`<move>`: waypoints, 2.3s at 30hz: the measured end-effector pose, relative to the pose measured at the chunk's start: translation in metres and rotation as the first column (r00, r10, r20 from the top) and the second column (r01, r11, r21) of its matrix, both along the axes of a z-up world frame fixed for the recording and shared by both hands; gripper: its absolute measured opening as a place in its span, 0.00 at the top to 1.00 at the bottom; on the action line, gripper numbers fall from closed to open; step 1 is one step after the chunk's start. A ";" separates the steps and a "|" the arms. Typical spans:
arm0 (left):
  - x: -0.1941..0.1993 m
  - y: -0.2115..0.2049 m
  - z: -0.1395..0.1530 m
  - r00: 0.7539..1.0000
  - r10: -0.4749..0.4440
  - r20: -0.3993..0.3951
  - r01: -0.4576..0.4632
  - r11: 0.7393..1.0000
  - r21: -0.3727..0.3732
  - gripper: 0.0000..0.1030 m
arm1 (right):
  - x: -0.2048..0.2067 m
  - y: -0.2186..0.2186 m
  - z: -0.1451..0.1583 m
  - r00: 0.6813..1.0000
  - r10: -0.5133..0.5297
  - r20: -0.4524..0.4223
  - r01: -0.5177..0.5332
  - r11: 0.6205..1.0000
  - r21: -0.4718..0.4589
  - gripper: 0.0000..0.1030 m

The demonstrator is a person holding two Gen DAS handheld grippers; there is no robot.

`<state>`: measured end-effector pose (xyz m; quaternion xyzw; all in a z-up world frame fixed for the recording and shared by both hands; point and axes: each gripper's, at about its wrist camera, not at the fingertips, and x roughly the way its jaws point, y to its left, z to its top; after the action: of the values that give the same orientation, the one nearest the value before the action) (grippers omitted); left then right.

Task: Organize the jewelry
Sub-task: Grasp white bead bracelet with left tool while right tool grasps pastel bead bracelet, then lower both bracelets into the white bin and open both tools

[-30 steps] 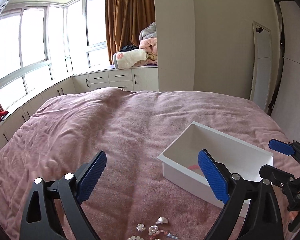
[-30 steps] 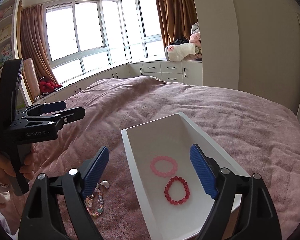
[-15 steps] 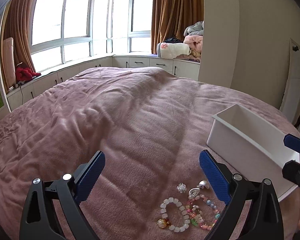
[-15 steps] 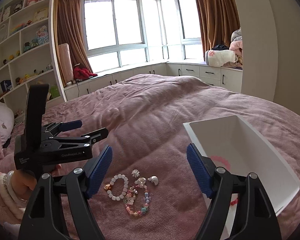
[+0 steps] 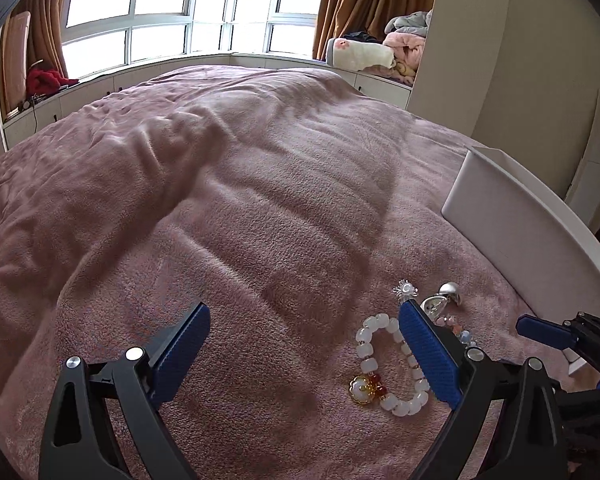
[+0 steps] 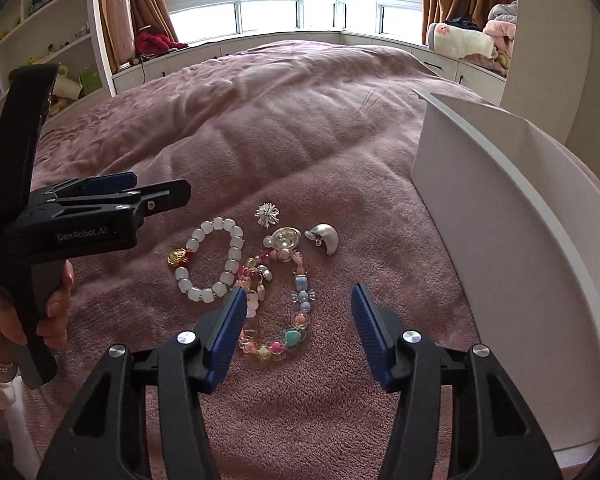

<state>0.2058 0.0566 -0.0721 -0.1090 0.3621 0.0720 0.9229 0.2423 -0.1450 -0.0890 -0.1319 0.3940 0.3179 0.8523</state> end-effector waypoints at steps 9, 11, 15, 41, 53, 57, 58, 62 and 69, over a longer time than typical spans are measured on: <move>0.000 -0.027 -0.025 0.994 -0.104 -0.027 0.106 0.989 0.106 0.34 | 0.012 0.007 -0.033 0.995 -0.002 -0.098 -0.004 0.998 -0.059 0.64; 0.000 -0.034 -0.031 0.992 -0.119 -0.030 0.122 0.985 0.125 0.45 | 0.014 0.008 -0.036 0.993 -0.005 -0.121 -0.002 0.999 -0.054 0.67; -0.003 -0.044 -0.034 0.988 -0.152 -0.024 0.154 0.975 0.158 0.69 | 0.012 0.009 -0.032 0.989 0.024 -0.149 -0.030 0.999 -0.036 0.86; -0.018 -0.067 0.055 0.993 -0.089 0.076 0.090 0.996 -0.018 0.86 | 0.009 -0.069 0.116 1.000 -0.012 0.026 0.001 0.923 0.386 0.86; 0.013 -0.124 0.158 0.946 -0.250 0.206 0.245 0.968 0.050 0.86 | 0.012 -0.140 0.169 0.978 -0.154 0.140 0.073 0.882 0.465 0.86; 0.033 -0.147 0.179 0.926 -0.301 0.228 0.296 0.954 0.058 0.86 | 0.020 -0.171 0.174 0.966 -0.220 0.138 0.127 0.863 0.489 0.86; 0.038 -0.153 0.184 0.921 -0.314 0.230 0.308 0.949 0.063 0.86 | 0.023 -0.178 0.174 0.962 -0.237 0.137 0.142 0.859 0.492 0.86; 0.062 -0.175 0.196 0.907 -0.357 0.224 0.347 0.934 0.084 0.86 | 0.034 -0.203 0.172 0.948 -0.292 0.127 0.196 0.850 0.490 0.86; 0.109 -0.216 0.178 0.901 -0.412 0.138 0.397 0.909 0.125 0.85 | 0.051 -0.212 0.151 0.947 -0.312 0.078 0.253 0.872 0.419 0.86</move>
<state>0.3145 -0.1599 0.1059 0.0069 0.2973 -0.1135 0.9480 0.2935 -0.3573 0.0615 0.0835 0.2729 0.2536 0.9242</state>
